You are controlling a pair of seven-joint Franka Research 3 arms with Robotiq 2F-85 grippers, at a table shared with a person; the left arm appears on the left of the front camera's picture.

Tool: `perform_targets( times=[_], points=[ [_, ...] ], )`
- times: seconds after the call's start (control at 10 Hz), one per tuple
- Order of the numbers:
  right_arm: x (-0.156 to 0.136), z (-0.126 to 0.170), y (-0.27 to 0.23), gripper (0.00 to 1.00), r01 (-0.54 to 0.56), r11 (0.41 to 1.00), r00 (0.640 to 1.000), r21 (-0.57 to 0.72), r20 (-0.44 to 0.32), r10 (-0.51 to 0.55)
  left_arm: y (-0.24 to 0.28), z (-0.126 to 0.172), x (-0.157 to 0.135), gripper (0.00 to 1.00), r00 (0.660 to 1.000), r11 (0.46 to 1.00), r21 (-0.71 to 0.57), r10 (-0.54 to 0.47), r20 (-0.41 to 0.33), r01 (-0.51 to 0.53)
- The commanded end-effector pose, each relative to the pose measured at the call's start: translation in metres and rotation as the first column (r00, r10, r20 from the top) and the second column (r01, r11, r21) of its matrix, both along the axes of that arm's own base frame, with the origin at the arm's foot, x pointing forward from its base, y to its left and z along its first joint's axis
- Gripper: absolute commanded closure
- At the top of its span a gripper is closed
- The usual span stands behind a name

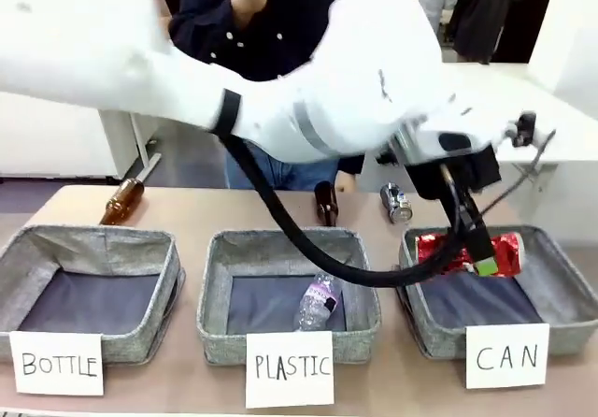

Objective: Sort the can waste into the basket.
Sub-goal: Pick up the can waste from the table and place it in the right Fabric basket.

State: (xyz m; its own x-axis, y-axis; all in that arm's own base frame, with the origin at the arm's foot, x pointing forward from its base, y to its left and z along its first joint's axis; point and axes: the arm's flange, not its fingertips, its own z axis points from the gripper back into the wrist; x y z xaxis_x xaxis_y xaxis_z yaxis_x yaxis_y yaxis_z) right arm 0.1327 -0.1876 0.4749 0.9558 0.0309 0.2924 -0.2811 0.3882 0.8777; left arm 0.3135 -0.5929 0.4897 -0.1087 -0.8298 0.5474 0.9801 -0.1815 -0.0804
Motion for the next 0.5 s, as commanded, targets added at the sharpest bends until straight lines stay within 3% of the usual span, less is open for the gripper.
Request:
perform_targets(
  times=[0.0, 0.3, 0.4],
  points=[
    [0.015, 0.02, -0.001, 0.0, 0.076, 0.997, 0.997, -0.032, 0.004, -0.076, -0.025, -0.001, 0.01, 0.58, 0.996, 0.997, 0.027, 0.074, 0.042, -0.075],
    [0.015, 0.02, -0.001, 0.0, 0.076, 0.997, 0.997, -0.032, 0.004, -0.076, -0.03, -0.01, 0.022, 0.58, 0.995, 0.993, 0.06, 0.098, 0.002, -0.098],
    [0.015, 0.02, -0.001, 0.0, 0.076, 0.997, 0.997, -0.032, 0.004, -0.076, -0.03, -0.012, 0.023, 0.0, 0.995, 0.992, 0.074, 0.104, 0.004, -0.105]
  ],
)
